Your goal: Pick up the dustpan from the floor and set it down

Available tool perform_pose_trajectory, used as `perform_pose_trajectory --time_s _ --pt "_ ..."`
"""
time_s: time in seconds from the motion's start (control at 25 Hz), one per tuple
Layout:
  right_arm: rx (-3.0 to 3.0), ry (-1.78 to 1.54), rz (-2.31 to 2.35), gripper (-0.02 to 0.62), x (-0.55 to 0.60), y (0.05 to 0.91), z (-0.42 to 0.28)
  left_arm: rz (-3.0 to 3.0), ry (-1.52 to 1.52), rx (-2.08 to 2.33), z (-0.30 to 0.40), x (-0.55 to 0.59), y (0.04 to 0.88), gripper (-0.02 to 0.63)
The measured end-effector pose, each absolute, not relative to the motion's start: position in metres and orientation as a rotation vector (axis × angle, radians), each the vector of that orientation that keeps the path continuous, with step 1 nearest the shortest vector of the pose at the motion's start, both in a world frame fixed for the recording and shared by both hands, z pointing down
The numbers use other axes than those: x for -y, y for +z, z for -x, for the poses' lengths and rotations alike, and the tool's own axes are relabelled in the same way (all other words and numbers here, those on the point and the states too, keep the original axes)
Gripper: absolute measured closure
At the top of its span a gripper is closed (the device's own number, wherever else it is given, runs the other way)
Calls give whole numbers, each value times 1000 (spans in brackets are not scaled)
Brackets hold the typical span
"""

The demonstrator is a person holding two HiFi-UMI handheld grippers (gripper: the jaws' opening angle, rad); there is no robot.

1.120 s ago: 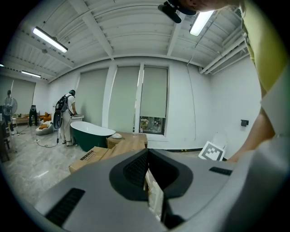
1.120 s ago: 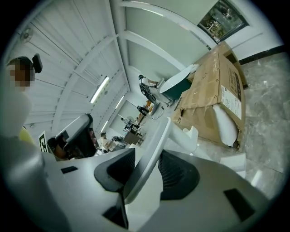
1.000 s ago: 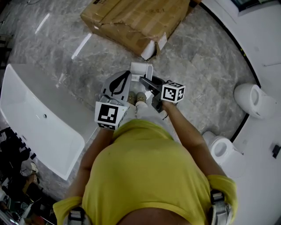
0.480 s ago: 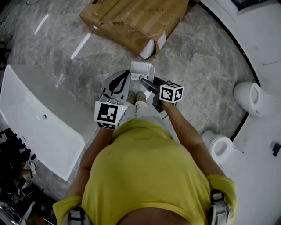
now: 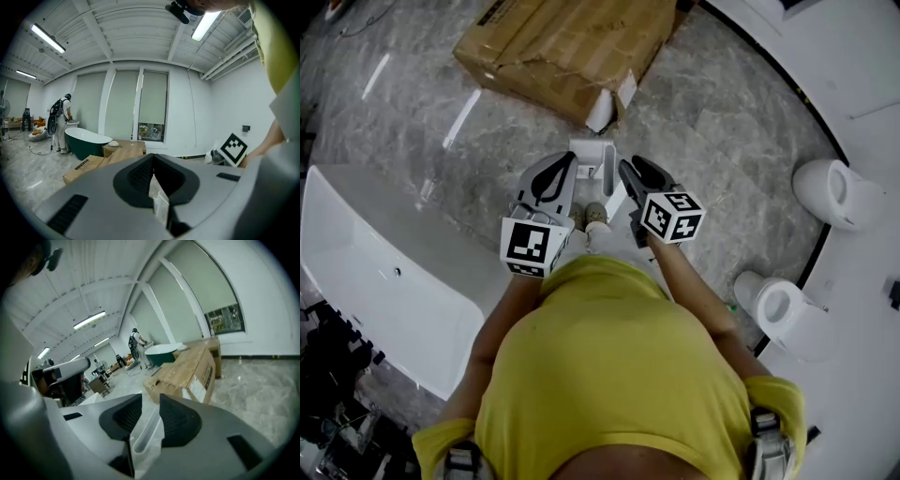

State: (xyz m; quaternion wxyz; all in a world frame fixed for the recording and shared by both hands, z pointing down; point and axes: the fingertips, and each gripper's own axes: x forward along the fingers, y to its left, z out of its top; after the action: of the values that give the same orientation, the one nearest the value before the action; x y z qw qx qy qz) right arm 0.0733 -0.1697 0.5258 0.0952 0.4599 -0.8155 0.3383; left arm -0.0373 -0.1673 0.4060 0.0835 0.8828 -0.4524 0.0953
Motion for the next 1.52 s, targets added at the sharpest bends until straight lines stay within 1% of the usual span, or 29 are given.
perform_pose_trajectory --time_s 0.16,0.2,0.4,0.6,0.76,0.92,1.52 --pt "2483 600 -1544 563 184 452 -87 -2694 248 1321 24 171 390 606" --pt "2495 520 -1582 574 186 434 -90 -2707 241 1320 21 173 385 606" --pt "2535 213 -1718 584 191 357 -99 -2735 193 1367 19 183 358 606" --pt "2580 -26 -1795 584 192 296 -101 -2763 90 1466 25 198 309 606" --pt "2609 -79 -1829 586 194 270 -101 -2779 29 1526 30 203 274 606" --pt "2616 -89 -1837 586 195 263 -102 -2785 7 1552 30 203 259 606" --pt "2597 -58 -1833 586 197 272 -109 -2781 -3 1549 24 203 260 606"
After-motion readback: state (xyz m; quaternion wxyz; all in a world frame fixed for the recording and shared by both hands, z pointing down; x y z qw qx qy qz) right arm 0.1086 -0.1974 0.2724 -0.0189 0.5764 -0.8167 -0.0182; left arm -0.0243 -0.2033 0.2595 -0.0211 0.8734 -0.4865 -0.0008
